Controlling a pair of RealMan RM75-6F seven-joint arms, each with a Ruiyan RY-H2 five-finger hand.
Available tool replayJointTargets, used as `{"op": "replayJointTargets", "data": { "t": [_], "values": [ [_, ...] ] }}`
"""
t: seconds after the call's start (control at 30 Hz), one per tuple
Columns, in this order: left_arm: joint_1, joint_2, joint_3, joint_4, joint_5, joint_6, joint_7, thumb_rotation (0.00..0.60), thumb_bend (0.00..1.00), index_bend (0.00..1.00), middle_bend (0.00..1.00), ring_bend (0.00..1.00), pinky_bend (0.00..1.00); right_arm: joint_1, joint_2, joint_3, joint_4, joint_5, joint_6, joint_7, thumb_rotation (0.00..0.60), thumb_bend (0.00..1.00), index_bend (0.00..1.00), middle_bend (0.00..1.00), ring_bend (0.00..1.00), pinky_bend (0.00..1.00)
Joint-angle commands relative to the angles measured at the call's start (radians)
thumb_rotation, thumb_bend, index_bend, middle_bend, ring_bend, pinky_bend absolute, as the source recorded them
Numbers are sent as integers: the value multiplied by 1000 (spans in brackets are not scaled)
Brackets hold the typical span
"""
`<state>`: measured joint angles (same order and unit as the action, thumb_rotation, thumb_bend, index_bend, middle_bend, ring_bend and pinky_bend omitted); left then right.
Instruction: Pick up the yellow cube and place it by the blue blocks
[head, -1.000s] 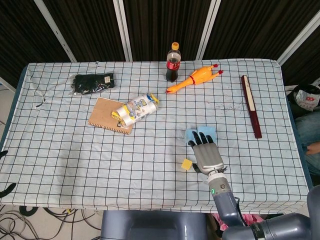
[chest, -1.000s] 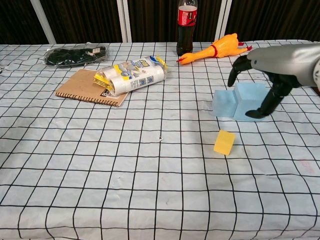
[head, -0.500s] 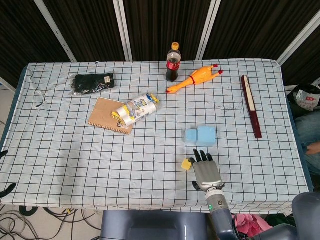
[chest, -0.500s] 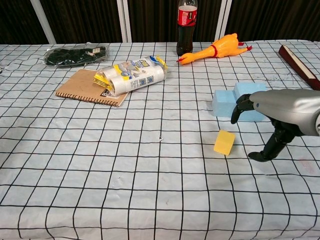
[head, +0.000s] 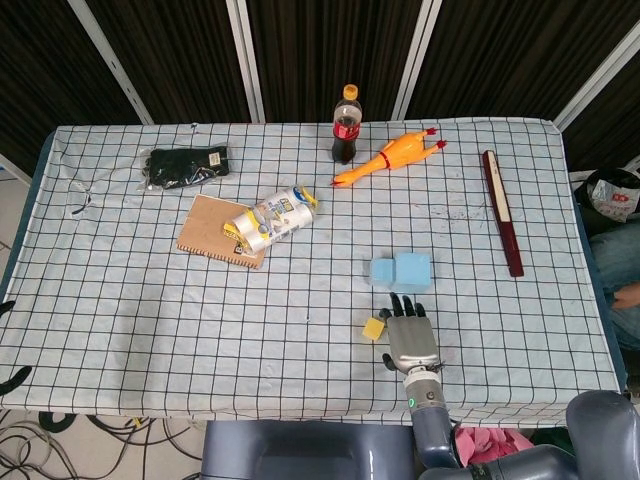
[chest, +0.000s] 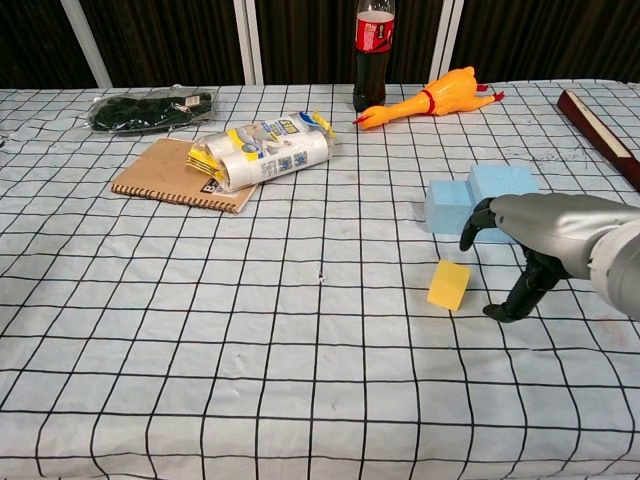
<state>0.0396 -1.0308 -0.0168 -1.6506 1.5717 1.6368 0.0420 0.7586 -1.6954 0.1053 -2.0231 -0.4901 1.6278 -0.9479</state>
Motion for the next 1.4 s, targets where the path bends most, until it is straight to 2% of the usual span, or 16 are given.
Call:
{"op": "replayJointTargets", "data": {
  "t": [0.03, 0.73, 1.23, 1.4],
  "values": [
    [0, 0, 0, 0, 0, 0, 0, 600, 37, 170, 56, 0, 0, -7, -14, 7, 24, 7, -12, 0, 600, 225, 239, 0, 0, 91],
    [0, -2, -3, 0, -6, 0, 7, 600, 37, 170, 56, 0, 0, -36, -77, 48, 118, 8, -60, 13, 600, 225, 271, 0, 0, 91],
    [1, -1, -2, -2, -7, -1, 8, 600, 37, 171, 56, 0, 0, -41, -139, 58, 184, -18, -78, -2, 600, 225, 319, 0, 0, 91],
    [1, -1, -3, -2, -8, -1, 9, 600, 37, 174, 56, 0, 0, -46, -153, 57, 211, -35, -81, -3, 600, 225, 363, 0, 0, 91]
  ]
}}
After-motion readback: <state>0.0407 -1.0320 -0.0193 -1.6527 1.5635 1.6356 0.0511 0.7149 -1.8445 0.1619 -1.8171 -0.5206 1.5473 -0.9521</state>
